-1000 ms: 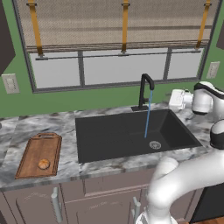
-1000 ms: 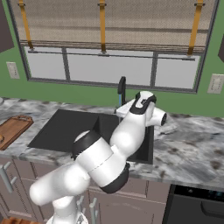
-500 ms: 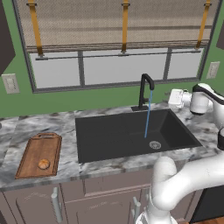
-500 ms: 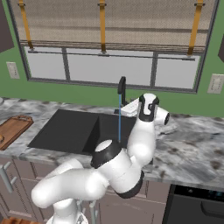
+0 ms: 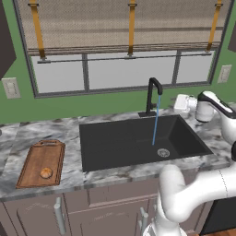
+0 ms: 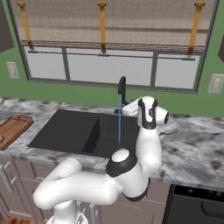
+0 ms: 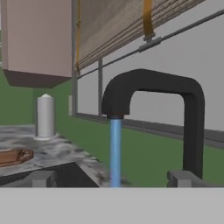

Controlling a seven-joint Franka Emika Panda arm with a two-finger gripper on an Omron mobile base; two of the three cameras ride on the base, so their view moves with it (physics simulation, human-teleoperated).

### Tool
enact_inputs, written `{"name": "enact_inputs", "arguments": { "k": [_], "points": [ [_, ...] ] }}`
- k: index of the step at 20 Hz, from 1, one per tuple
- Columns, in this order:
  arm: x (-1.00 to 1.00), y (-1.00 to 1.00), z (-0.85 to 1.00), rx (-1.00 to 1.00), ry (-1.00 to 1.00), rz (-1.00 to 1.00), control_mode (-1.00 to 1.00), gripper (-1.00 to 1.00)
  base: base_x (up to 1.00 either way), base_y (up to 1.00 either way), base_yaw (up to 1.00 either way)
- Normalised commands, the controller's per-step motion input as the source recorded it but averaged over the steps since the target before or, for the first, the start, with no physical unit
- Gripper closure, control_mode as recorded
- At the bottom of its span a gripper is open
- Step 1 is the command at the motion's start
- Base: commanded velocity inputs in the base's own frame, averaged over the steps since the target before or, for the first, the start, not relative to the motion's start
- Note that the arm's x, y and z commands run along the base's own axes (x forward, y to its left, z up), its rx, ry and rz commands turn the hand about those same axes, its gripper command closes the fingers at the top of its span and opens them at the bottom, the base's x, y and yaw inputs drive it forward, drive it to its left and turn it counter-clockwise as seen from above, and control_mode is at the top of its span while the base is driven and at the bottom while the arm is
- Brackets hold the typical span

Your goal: Pick the tangerine from the sink and place it on the cutting board to airdry. Then turn off the sink faucet.

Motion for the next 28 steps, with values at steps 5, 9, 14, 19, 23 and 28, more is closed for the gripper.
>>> {"name": "enact_inputs", "arguments": {
  "k": [5,9,14,19,23,28],
  "points": [
    [0.32,-0.02,-0.09,0.00,0.02,0.00,-1.00,-1.00,0.00,0.00,0.00],
    [0.30,-0.15,-0.06,0.00,0.01,0.00,-1.00,-1.00,0.00,0.00,0.00],
    [0.25,-0.14,-0.11,0.01,0.02,0.00,-1.00,-1.00,0.00,0.00,0.00],
    [0.22,-0.09,-0.17,0.01,0.02,0.00,-1.00,-1.00,0.00,0.00,0.00],
    [0.22,-0.04,-0.19,0.02,0.02,0.00,-1.00,-1.00,0.00,0.00,0.00],
    [0.24,-0.01,-0.19,0.02,0.02,0.00,-1.00,-1.00,0.00,0.00,0.00]
  ]
}}
